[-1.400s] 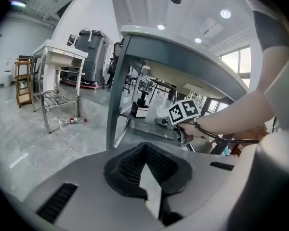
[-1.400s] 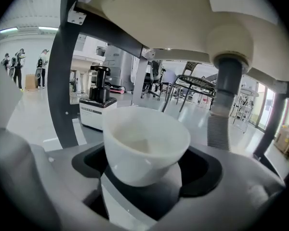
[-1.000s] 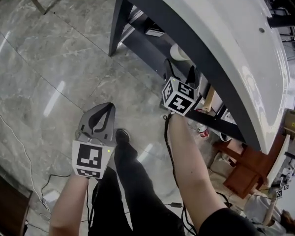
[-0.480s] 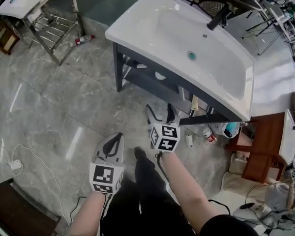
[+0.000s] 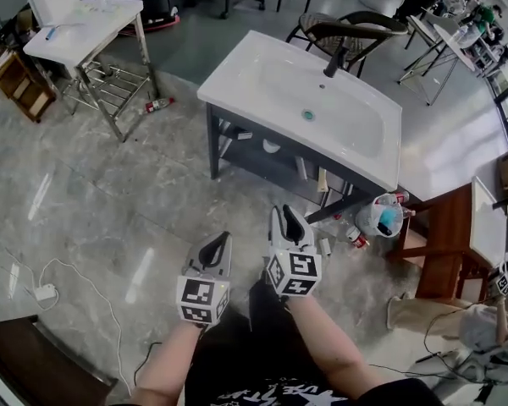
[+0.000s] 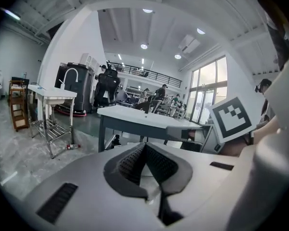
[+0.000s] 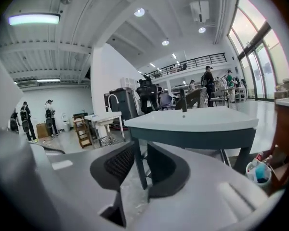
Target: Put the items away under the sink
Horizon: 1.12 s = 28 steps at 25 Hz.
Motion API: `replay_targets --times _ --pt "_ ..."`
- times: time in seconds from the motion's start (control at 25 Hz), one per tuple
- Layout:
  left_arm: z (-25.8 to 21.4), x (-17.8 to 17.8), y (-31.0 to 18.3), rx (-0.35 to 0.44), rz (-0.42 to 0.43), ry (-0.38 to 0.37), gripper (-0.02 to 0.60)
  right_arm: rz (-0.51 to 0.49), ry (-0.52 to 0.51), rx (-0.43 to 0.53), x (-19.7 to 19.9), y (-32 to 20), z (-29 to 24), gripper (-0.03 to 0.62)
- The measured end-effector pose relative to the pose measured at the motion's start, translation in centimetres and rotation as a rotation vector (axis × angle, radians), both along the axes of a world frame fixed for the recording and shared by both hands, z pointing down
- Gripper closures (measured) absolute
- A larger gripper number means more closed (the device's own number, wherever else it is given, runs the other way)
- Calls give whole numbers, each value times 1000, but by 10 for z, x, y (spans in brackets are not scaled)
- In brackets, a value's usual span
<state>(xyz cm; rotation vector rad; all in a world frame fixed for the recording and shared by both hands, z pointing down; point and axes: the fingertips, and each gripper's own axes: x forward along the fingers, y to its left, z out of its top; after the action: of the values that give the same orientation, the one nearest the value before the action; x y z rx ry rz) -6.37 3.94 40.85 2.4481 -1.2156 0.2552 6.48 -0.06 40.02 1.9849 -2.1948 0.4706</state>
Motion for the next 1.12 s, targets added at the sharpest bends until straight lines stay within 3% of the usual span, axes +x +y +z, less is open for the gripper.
replay_targets --times 0.12,0.36,0.56,1.12 --pt "-20 1 13 9 -4 18 572 -58 8 40 -11 19 -34 591" --pt "-56 8 44 83 3 -33 572 -213 22 153 -16 53 -98 591" --pt "-87 13 75 122 -73 -58 572 -299 -10 152 1 95 -118 591" --pt "-136 104 183 221 -101 -77 572 -359 -56 210 97 222 -140 591"
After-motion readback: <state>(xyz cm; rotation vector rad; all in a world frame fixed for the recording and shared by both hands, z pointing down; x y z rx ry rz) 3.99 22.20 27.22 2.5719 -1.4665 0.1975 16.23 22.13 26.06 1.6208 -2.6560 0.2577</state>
